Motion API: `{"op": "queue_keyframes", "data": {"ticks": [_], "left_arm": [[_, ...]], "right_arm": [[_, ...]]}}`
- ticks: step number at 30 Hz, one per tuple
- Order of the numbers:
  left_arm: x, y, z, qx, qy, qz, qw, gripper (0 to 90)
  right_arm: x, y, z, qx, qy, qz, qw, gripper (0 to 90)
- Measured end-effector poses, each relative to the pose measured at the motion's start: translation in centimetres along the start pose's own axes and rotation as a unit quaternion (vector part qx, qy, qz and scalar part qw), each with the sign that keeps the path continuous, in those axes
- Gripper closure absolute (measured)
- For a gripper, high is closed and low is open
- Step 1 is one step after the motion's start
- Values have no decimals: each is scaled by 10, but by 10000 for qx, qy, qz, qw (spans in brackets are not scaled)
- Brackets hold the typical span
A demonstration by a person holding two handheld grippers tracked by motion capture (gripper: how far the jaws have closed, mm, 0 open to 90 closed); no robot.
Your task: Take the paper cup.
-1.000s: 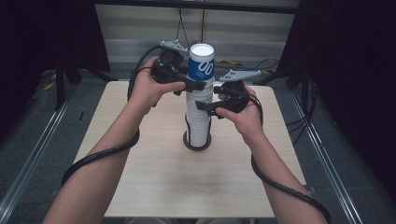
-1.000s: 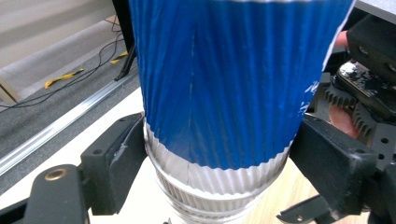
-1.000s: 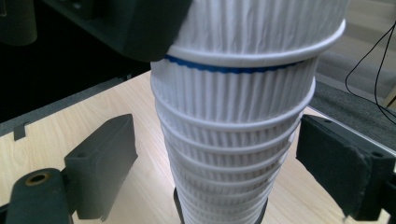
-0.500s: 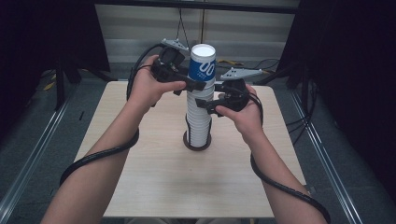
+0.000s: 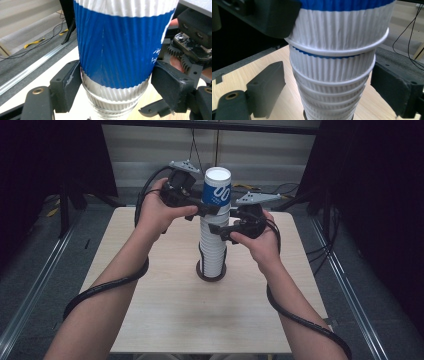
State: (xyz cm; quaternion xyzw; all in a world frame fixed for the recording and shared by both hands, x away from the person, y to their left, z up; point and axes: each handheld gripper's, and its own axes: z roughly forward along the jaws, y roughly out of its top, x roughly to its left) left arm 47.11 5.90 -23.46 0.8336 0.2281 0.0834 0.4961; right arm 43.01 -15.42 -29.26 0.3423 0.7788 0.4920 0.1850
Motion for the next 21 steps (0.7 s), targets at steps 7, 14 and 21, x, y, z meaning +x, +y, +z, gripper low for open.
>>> {"op": "queue_keyframes", "data": {"ticks": [7,14,21], "left_arm": [[0,-4,16,209,94,155,9996,152],[-2,-3,22,289,153,70,9994,147],[-7,0,22,305,158,2,9994,152]], "right_arm": [[2,0,2,4,-7,0,10000,107],[0,-1,2,-49,32,-37,10000,110],[0,-3,1,-84,26,-37,10000,109]]}}
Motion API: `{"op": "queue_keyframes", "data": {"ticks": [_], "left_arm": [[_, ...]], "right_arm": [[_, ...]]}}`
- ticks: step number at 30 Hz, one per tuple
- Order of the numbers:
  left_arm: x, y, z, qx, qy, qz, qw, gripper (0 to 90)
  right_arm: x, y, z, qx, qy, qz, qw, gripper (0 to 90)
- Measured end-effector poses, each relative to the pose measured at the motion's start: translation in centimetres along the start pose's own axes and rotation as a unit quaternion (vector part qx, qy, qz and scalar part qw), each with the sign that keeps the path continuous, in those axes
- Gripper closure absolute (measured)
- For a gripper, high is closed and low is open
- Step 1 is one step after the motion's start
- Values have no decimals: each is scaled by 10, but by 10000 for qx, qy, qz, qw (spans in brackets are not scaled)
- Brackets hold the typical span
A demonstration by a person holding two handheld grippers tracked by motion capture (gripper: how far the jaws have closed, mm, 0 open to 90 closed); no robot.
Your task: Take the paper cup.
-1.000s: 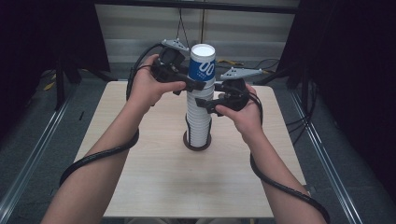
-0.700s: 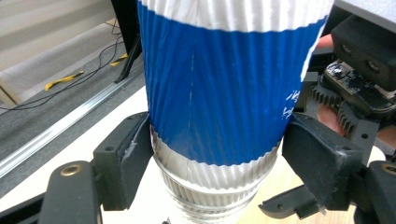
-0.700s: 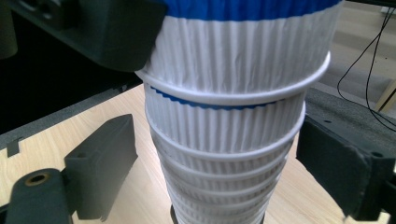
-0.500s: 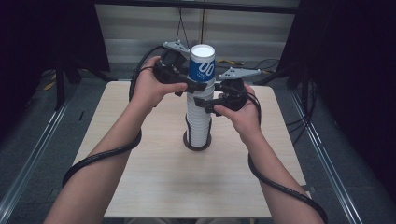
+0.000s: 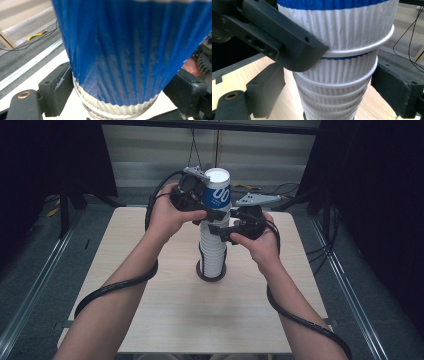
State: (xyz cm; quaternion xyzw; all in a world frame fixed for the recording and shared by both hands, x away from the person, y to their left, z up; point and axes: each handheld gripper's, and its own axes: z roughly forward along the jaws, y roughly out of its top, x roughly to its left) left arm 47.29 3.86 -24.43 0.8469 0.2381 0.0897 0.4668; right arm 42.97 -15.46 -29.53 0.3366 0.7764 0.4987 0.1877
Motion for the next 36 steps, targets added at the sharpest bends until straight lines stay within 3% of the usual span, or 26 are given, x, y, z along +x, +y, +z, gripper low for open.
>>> {"op": "queue_keyframes", "data": {"ticks": [1,18,22,27,30,36], "left_arm": [[-1,0,0,-39,-45,-90,9999,153],[1,2,-5,-126,-152,-184,9996,169],[3,1,-8,-295,-201,-335,9988,174],[4,3,-12,-386,-214,-328,9985,187],[5,6,-18,-723,-319,-442,9959,205],[3,11,-24,-679,-224,-345,9968,212]], "right_arm": [[0,0,0,-6,0,-2,10000,109],[0,1,2,-58,-73,3,10000,127],[1,-1,3,-112,-127,38,9999,130],[2,-1,4,-147,-128,44,9998,130],[1,-1,4,-129,-151,66,9998,129],[1,-1,3,-132,-148,76,9998,132]]}}
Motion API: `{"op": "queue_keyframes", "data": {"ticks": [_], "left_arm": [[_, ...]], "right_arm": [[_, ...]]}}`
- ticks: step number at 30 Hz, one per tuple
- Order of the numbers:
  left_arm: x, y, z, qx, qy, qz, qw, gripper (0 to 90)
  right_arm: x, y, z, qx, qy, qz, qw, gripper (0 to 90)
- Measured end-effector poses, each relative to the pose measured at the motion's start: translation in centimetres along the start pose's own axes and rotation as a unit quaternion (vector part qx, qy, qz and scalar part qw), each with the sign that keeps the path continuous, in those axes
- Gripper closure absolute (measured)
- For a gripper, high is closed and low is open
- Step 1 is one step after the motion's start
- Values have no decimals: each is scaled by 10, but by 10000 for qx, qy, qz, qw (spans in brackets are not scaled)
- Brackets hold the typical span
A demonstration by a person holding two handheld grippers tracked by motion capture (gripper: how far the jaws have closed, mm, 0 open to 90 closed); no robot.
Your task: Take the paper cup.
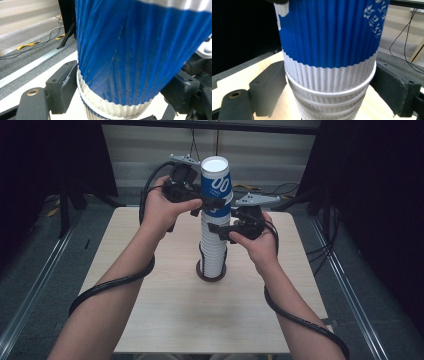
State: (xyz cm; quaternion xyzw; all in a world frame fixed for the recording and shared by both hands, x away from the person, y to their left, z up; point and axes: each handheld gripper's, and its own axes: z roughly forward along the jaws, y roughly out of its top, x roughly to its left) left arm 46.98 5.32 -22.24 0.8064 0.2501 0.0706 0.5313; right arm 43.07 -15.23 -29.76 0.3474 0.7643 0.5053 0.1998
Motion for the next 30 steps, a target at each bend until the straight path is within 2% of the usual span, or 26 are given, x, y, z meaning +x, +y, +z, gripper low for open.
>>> {"op": "queue_keyframes", "data": {"ticks": [8,11,14,30], "left_arm": [[1,7,-5,-21,66,-42,10000,205],[0,9,-8,-97,29,1,9999,206],[0,11,-11,-55,76,57,9999,207],[-2,17,-23,-163,108,111,9997,212]], "right_arm": [[0,-1,-1,-6,30,7,10000,138],[-1,-1,-1,-13,39,-2,10000,140],[-1,-1,-1,-16,42,-6,10000,143],[1,-2,-1,0,28,-68,10000,159]]}}
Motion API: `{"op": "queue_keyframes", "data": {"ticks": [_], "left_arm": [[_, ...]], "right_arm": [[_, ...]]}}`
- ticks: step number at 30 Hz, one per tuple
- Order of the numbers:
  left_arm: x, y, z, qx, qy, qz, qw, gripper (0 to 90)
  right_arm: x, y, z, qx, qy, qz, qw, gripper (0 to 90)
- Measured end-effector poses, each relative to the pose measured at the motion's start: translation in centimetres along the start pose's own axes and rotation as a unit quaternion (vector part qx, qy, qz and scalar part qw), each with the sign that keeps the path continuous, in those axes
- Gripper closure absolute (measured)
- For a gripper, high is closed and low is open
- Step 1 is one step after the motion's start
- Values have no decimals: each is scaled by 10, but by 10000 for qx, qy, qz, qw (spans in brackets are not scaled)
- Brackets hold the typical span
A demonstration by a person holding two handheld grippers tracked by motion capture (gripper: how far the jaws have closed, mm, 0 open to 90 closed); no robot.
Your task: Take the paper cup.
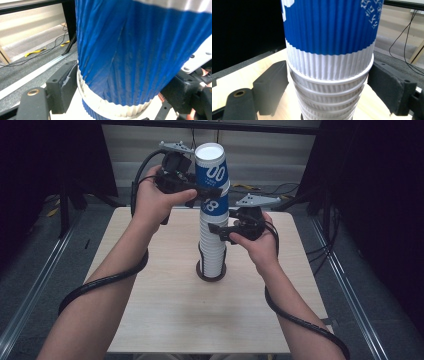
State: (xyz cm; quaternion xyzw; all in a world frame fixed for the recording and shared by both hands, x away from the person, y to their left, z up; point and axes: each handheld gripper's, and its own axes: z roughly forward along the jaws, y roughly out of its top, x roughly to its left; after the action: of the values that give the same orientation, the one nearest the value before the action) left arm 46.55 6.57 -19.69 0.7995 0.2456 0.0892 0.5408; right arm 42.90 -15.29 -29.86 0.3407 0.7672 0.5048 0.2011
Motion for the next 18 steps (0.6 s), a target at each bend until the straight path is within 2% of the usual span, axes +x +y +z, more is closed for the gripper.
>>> {"op": "queue_keyframes", "data": {"ticks": [9,18], "left_arm": [[2,1,-11,-136,54,-47,9999,212],[5,-2,-20,-140,71,-89,9998,211]], "right_arm": [[0,-2,1,17,-20,-24,10000,157],[-1,-3,0,9,-29,-37,10000,156]]}}
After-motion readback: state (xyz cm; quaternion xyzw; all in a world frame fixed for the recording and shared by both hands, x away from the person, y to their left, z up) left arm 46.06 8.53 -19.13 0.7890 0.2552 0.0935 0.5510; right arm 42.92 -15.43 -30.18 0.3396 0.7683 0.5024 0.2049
